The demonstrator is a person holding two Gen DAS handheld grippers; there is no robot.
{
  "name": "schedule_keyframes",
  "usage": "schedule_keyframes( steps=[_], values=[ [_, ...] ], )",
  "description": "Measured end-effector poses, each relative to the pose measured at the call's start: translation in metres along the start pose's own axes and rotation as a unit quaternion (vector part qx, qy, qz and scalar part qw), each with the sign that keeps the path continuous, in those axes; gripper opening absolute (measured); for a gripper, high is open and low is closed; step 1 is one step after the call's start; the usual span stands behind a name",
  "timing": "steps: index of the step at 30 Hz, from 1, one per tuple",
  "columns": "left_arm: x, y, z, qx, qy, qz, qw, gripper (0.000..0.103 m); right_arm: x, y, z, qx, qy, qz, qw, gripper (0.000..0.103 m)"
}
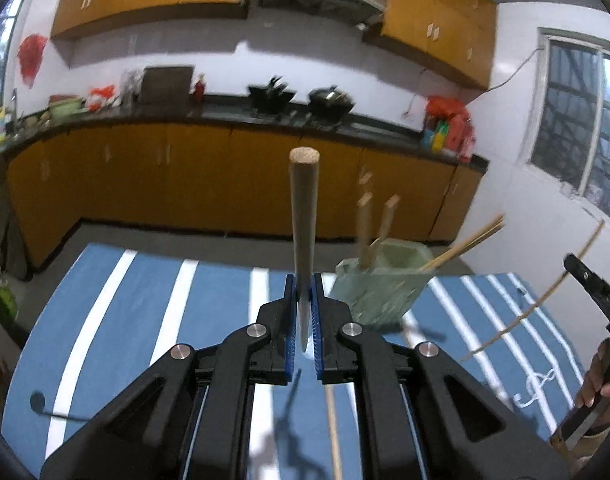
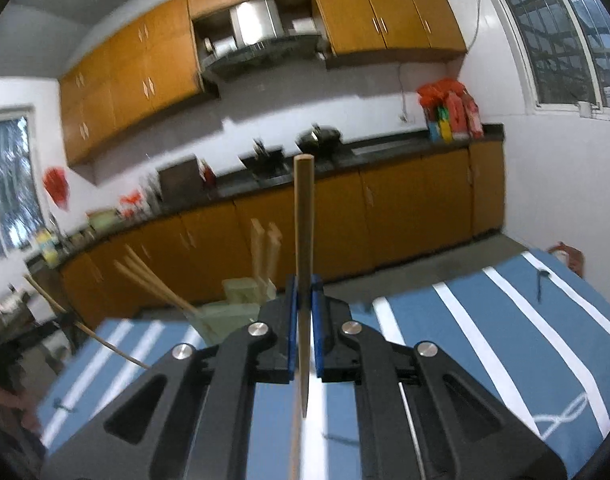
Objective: Organize utensils
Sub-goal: 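Raise the left gripper's chopstick upright over the green holder while the right gripper carries its chopstick there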
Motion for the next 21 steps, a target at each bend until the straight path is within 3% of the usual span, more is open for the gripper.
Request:
schedule_keyframes(
  steps=[4,8,13,16,21],
  values=[
    [0.023,0.027,-0.008,-0.032,0.025,0.017,0.9991,0.007,0.033,-0.019,-0.01,0.036,0.048,0.009,0.998,0.008],
    [0.043,0.053,-0.009,-0.063,0.045,0.022,0.9967,0.007,0.052,-0.035,-0.007,0.046,0.084,0.005,0.995,0.008],
    [0.068,0.07,0.001,-0.064,0.088,0.03,0.9936,0.007,0.064,-0.048,0.017,0.036,0.114,-0.002,0.993,0.008],
    [0.07,0.075,0.018,-0.062,0.083,0.036,0.994,0.007,0.064,-0.05,0.039,0.025,0.12,-0.008,0.992,0.008],
    [0.056,0.073,0.05,-0.047,0.054,0.041,0.9966,0.007,0.052,-0.051,0.084,0.017,0.091,-0.009,0.996,0.008]
  ],
)
Point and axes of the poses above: each gripper's, at about its wrist camera, not at the fingertips, and z roughly the way its jaws point, y to its right, x to its top, the point moved 6 cm from there along z, roughly the way its jaws point, and after that the axes turned 1 degree about -z, right-handed, at the moved point
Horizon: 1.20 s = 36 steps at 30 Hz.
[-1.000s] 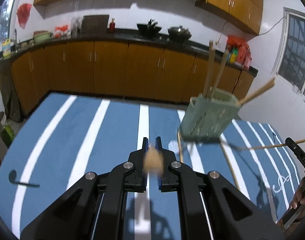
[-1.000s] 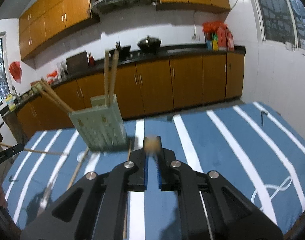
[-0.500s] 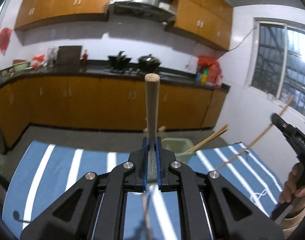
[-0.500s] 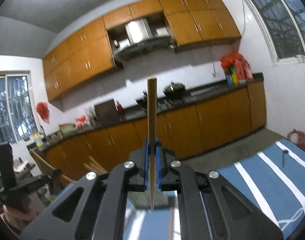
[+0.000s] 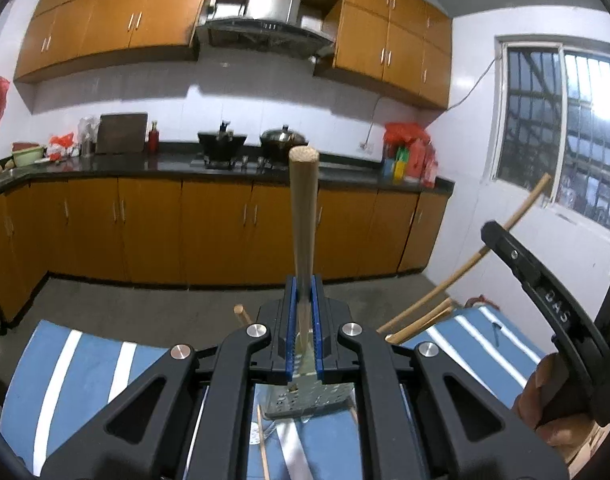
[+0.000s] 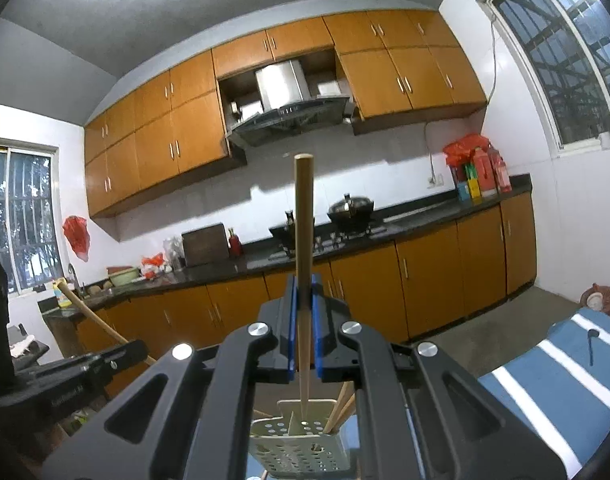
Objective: Organize utensils
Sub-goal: 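Raise the left gripper's chopstick upright over the green holder while the right gripper carries its chopstick there, then open the left gripper to drop its chopstick into the holder while the right gripper releases its own, then move the left gripper back to the last chopsticks while the right gripper returns beside it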
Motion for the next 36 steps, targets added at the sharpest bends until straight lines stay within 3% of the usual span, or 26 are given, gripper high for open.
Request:
schedule_keyframes(
  steps=[6,12,13,16,26,29,31,34,36],
  values=[
    [-0.019,-0.006,0.025,-0.001,-0.024,-0.004,0.9997,0.007,-0.033,0.0,0.038,-0.005,-0.055,0.001,0.998,0.008],
    [-0.022,-0.007,0.027,-0.004,-0.025,-0.022,0.9994,0.01,-0.048,-0.003,0.039,-0.005,-0.08,-0.007,0.997,0.015],
    [-0.021,-0.007,0.024,-0.004,-0.022,-0.022,0.9995,0.014,-0.048,-0.004,0.037,-0.005,-0.078,-0.007,0.997,0.02],
    [-0.018,-0.004,0.018,-0.002,-0.013,-0.018,0.9998,0.031,-0.044,-0.004,0.032,-0.005,-0.075,-0.003,0.997,0.022],
    [-0.011,-0.018,-0.022,0.009,0.018,-0.034,0.9992,0.032,-0.037,0.005,-0.037,-0.009,-0.061,-0.011,0.998,0.027],
    [-0.033,-0.032,-0.036,0.034,0.005,-0.034,0.9988,0.032,-0.067,0.024,-0.053,-0.029,-0.103,-0.013,0.994,0.028],
    [-0.059,-0.043,-0.038,0.052,-0.021,-0.035,0.9978,0.032,-0.104,0.039,-0.055,-0.04,-0.157,-0.006,0.987,0.028],
    [-0.108,-0.056,-0.031,0.063,-0.079,-0.038,0.9942,0.031,-0.163,0.052,-0.053,-0.036,-0.246,0.005,0.969,0.028],
    [-0.148,-0.06,-0.022,0.056,-0.131,-0.049,0.9885,0.031,-0.209,0.052,-0.051,-0.017,-0.312,0.009,0.95,0.028]
  ],
)
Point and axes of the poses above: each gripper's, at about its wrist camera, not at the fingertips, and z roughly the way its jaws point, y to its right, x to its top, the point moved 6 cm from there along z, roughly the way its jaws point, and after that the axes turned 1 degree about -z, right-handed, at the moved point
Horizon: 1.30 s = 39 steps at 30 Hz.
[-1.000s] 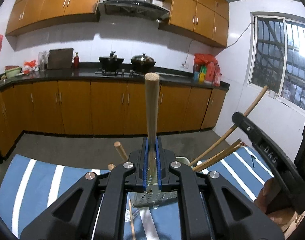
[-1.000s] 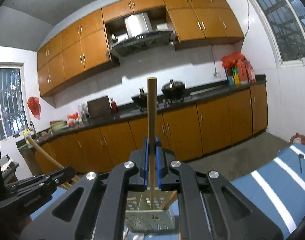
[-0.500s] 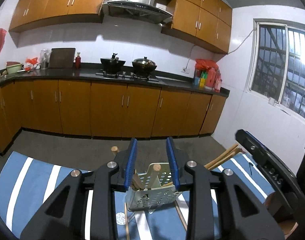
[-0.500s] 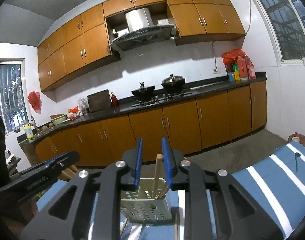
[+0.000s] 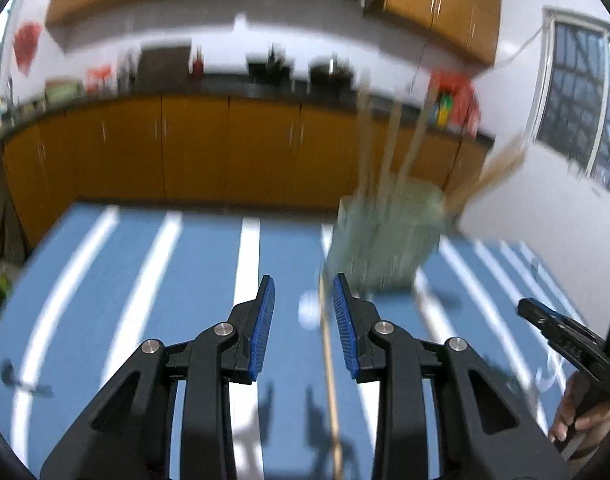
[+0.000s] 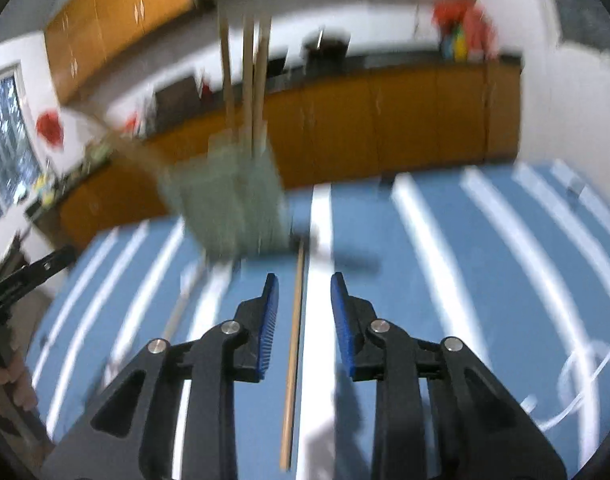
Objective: Organize utensils
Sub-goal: 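Move the left gripper back to the last chopsticks while the right gripper returns beside it, then close the left gripper on a remaining chopstick while the right gripper grasps the last one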
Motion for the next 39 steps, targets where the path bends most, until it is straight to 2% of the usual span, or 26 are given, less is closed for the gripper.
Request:
schedule_keyframes(
  steps=[2,5,9,11,18,19,20,23,30,39],
  values=[
    [-0.024,0.003,0.012,-0.01,-0.034,-0.004,0.9994,0.031,-0.027,-0.005,0.019,0.008,-0.047,-0.007,0.999,0.026],
    [-0.05,0.011,0.025,-0.021,-0.071,-0.003,0.9972,0.031,-0.053,-0.011,0.036,0.012,-0.082,-0.011,0.997,0.026],
    [-0.068,0.026,0.038,-0.026,-0.098,0.008,0.9948,0.031,-0.062,-0.016,0.042,-0.007,-0.088,-0.03,0.996,0.023],
    [-0.072,0.028,0.042,-0.022,-0.103,0.015,0.9944,0.031,-0.062,-0.013,0.043,-0.033,-0.085,-0.044,0.995,0.008],
    [-0.083,0.031,0.062,0.015,-0.124,0.04,0.9914,0.031,-0.049,0.021,0.036,-0.056,-0.075,0.013,0.995,0.008],
    [-0.085,0.032,0.065,0.02,-0.127,0.044,0.9907,0.027,-0.049,0.022,0.035,-0.058,-0.075,0.013,0.995,0.008],
    [-0.086,0.032,0.067,0.024,-0.13,0.048,0.9901,0.018,-0.05,0.023,0.035,-0.058,-0.075,0.011,0.995,0.008],
    [-0.087,0.031,0.071,0.044,-0.128,0.055,0.9892,0.007,-0.051,0.022,0.034,-0.058,-0.075,0.007,0.995,0.008],
    [-0.072,-0.019,0.071,0.084,-0.126,0.011,0.9883,0.007,-0.045,0.022,0.04,-0.066,-0.074,-0.007,0.995,0.008],
    [-0.061,-0.05,0.075,0.102,-0.118,0.008,0.9877,0.009,-0.027,0.029,0.058,-0.098,-0.075,-0.037,0.992,0.009]
  ],
)
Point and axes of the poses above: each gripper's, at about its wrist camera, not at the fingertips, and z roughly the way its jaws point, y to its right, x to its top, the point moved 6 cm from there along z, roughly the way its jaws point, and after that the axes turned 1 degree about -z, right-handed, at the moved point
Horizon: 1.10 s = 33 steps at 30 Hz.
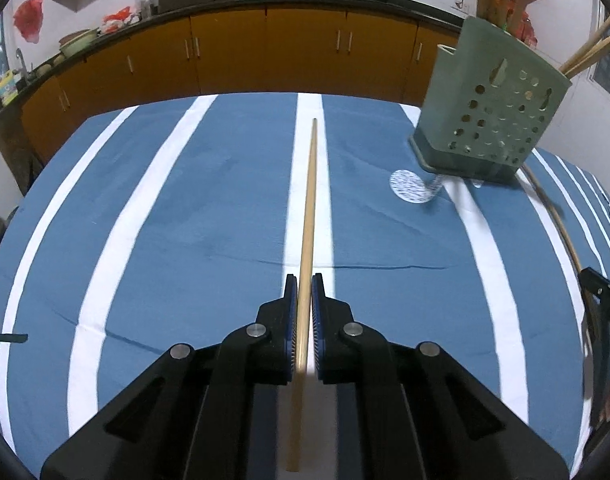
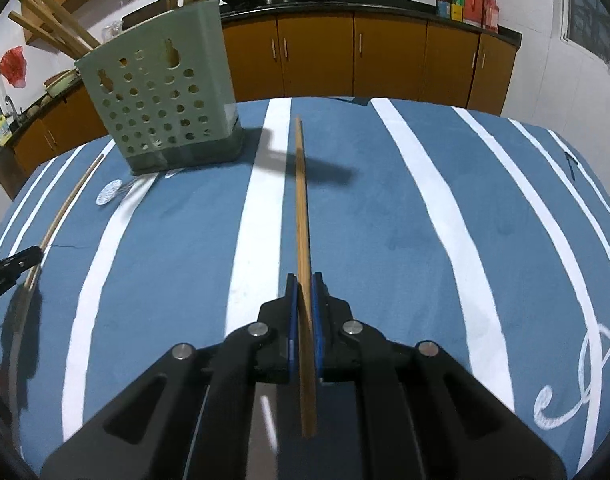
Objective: Organize utensils
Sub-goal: 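Close the left gripper on a remaining chopstick while the right gripper grasps the last one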
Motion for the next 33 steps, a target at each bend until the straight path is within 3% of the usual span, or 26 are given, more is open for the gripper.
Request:
schedule_keyframes(
  steps=[26,33],
  values=[
    [0.0002,0.0033,-0.001,-0.018,0.009,0.012,0.9997,0.026,0.0005,0.0029,0.0036,0.006,0.0,0.009,1.0,0.01],
    [0.0001,0.0025,-0.0016,-0.023,0.009,0.007,0.9997,0.026,0.0006,0.0035,0.0035,0.006,0.0,0.009,1.0,0.01]
  ],
)
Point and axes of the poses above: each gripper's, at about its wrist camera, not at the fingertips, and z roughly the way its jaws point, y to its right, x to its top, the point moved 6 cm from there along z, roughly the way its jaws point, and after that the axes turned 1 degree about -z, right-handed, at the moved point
